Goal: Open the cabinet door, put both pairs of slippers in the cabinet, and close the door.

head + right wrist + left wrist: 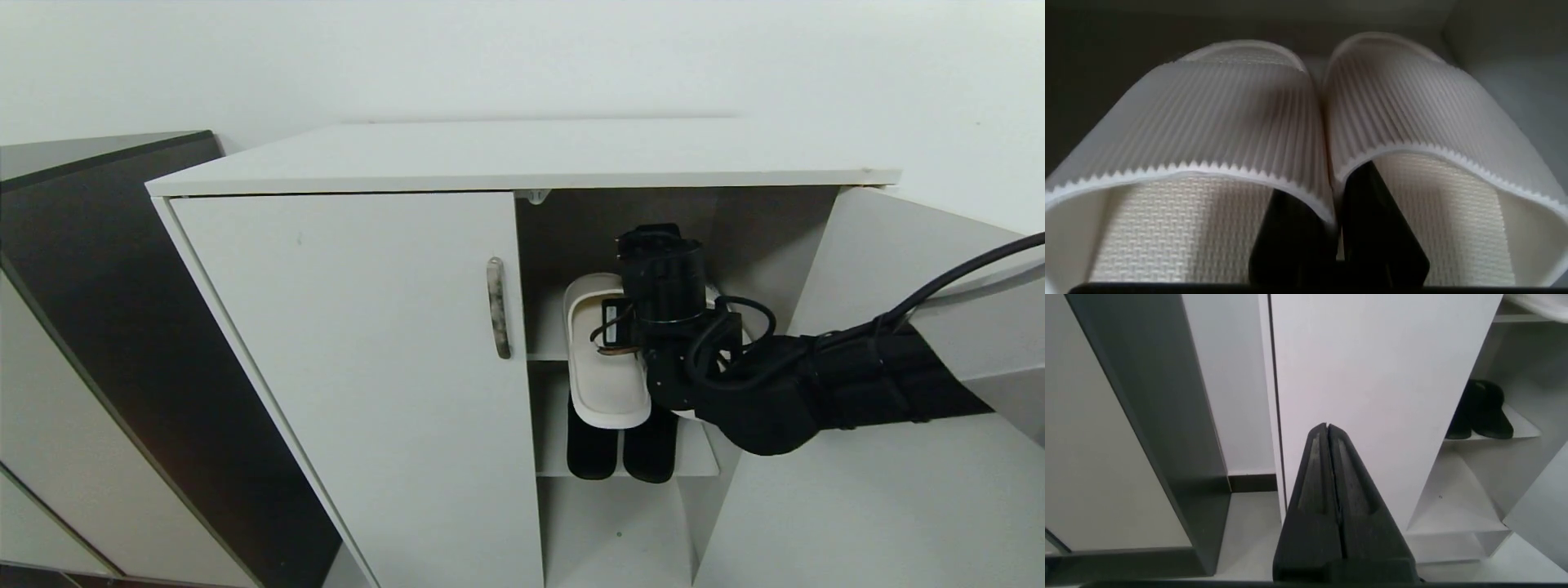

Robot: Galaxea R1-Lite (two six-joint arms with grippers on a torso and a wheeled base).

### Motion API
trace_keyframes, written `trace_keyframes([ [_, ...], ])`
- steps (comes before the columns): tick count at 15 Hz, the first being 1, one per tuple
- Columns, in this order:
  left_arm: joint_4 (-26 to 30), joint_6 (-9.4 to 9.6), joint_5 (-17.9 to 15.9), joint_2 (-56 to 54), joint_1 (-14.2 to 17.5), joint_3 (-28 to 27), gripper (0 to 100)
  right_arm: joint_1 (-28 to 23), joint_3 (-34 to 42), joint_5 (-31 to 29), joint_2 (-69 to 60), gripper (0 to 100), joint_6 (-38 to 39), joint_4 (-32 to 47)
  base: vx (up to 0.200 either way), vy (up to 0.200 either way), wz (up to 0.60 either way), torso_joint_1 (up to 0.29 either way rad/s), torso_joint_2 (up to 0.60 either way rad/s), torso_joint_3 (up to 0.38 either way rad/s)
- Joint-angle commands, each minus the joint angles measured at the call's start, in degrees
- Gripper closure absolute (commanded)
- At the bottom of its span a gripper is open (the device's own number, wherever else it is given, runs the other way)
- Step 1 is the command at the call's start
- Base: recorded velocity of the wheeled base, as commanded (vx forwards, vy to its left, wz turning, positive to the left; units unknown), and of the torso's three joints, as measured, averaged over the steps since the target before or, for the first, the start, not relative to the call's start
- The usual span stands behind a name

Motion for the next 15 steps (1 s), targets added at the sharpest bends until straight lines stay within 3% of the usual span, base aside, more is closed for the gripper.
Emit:
trace_keyframes([
  [1,0.0,-0.02,-0.1,0.1,0.0,0.0,100,-1.2,-4.6,0.2,3.5,100,0.1,1.9,0.000,0.000,0.00,0.000,0.00,0.000],
  [11,0.0,-0.02,0.1,0.1,0.0,0.0,100,-3.9,-20.4,1.1,8.8,100,0.9,12.5,0.000,0.000,0.00,0.000,0.00,0.000],
  [15,0.0,-0.02,0.1,0.1,0.0,0.0,100,-4.2,-21.6,2.2,9.4,100,0.9,13.5,0.000,0.000,0.00,0.000,0.00,0.000],
])
